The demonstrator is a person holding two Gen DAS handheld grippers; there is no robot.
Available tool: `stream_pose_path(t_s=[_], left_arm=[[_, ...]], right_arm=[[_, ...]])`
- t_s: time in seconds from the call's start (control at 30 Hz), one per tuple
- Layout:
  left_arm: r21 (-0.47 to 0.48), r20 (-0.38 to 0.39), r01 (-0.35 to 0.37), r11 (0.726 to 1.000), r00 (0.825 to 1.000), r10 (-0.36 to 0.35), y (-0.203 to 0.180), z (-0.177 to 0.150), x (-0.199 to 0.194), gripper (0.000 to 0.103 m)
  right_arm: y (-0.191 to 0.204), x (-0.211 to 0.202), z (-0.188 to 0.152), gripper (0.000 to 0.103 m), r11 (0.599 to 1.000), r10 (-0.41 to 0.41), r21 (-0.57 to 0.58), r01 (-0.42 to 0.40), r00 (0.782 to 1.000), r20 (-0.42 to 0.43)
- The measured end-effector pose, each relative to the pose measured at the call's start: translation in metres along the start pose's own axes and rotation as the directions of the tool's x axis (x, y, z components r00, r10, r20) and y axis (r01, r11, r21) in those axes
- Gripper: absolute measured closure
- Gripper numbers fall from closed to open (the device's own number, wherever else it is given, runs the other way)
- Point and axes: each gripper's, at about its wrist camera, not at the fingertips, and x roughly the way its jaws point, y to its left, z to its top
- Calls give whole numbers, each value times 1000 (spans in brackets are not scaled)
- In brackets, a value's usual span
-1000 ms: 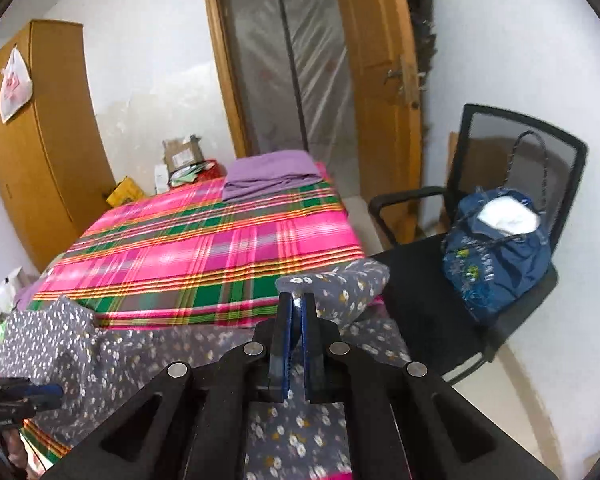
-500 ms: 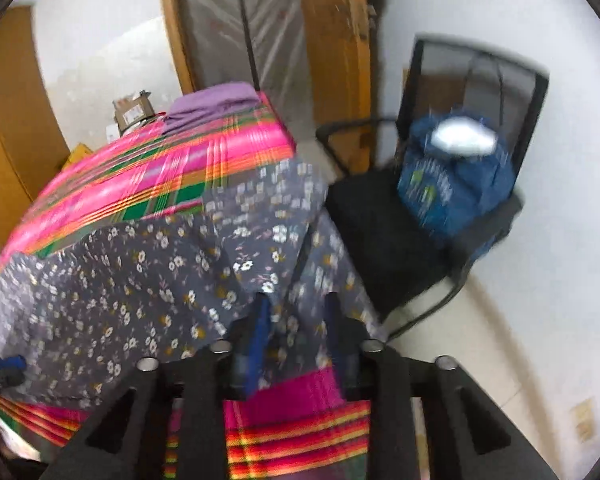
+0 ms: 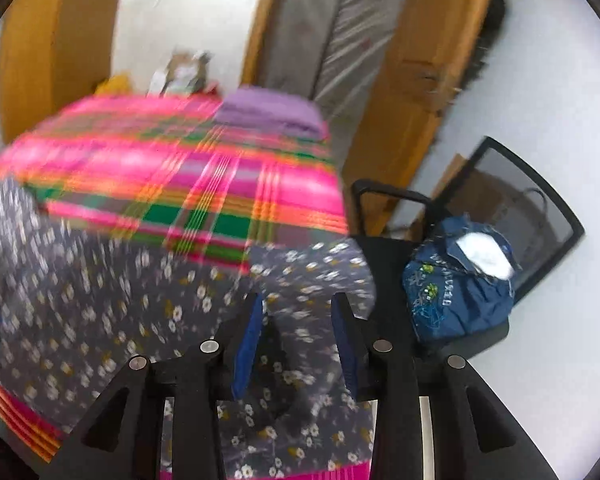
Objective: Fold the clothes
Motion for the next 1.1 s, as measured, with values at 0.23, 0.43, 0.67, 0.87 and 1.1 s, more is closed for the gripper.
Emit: stream_pose_path(t_s=[0.23, 0.43, 0.67, 0.87, 1.1], left_arm=[[-6, 5, -4, 1000, 1000, 4, 0, 2, 3, 83], [-12, 14, 2, 1000, 1000, -2, 1, 2, 5, 83], [-18, 24, 11, 1000, 1000, -10, 2, 0, 5, 83], [-20, 24, 12, 1000, 1000, -12, 3, 0, 4, 83], [-17, 17, 3, 1000, 1000, -2, 2, 1, 4, 83]], right_arm=[[1, 43, -4, 78, 998, 68, -5, -69, 994, -90], [-31, 29, -12, 98, 985, 92, 150, -89, 996, -17], [-102, -7, -51, 99, 843, 88, 516, -151, 986, 145], [-142, -16, -109, 98, 666, 69, 731, -150, 988, 140], [-160, -1, -160, 98, 452, 142, 872, -189, 980, 139]])
